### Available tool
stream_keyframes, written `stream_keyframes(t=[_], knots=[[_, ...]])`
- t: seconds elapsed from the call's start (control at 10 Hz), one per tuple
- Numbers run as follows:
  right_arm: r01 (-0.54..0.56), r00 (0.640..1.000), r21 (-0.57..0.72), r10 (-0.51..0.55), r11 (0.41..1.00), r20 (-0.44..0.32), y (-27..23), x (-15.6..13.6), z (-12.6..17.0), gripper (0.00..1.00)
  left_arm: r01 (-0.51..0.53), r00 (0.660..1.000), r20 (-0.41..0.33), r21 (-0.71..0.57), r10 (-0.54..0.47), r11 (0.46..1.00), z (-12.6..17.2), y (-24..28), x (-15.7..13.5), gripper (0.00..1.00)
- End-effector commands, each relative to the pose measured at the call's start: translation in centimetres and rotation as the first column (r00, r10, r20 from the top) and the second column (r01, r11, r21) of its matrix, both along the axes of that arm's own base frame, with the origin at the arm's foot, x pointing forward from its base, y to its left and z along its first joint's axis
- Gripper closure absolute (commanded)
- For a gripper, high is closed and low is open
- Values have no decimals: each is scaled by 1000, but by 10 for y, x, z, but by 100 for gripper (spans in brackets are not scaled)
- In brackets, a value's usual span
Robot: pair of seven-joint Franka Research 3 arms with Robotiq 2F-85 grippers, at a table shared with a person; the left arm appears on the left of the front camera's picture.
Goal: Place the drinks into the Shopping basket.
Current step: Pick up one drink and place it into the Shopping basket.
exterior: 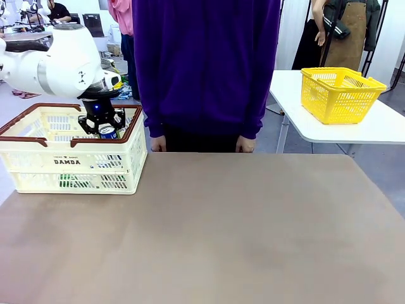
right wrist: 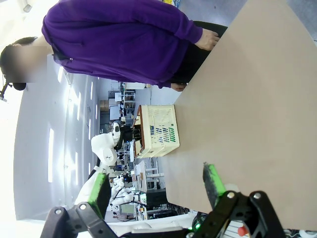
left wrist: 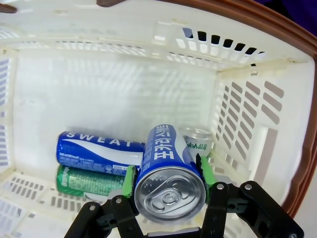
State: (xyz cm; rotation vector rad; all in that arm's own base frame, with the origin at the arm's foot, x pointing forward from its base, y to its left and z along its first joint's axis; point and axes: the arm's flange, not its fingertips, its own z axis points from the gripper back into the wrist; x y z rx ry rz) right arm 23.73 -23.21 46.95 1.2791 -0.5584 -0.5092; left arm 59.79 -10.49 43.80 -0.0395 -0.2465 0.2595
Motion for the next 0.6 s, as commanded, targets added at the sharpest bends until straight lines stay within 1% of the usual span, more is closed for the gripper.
stream_keyframes(t=[0.0,0.3,0.5], knots=[[3,1000,9,-3,1000,26,-1,2,2,0,-10,1000,-20,2,10,1000,-7,-14,7,100],[3,1000,9,-3,1000,26,-1,2,2,0,-11,999,-43,9,11,1000,-16,-16,9,100],[3,1000,9,-3,1000,26,-1,2,2,0,-13,999,-49,7,13,1000,-16,-16,9,100]])
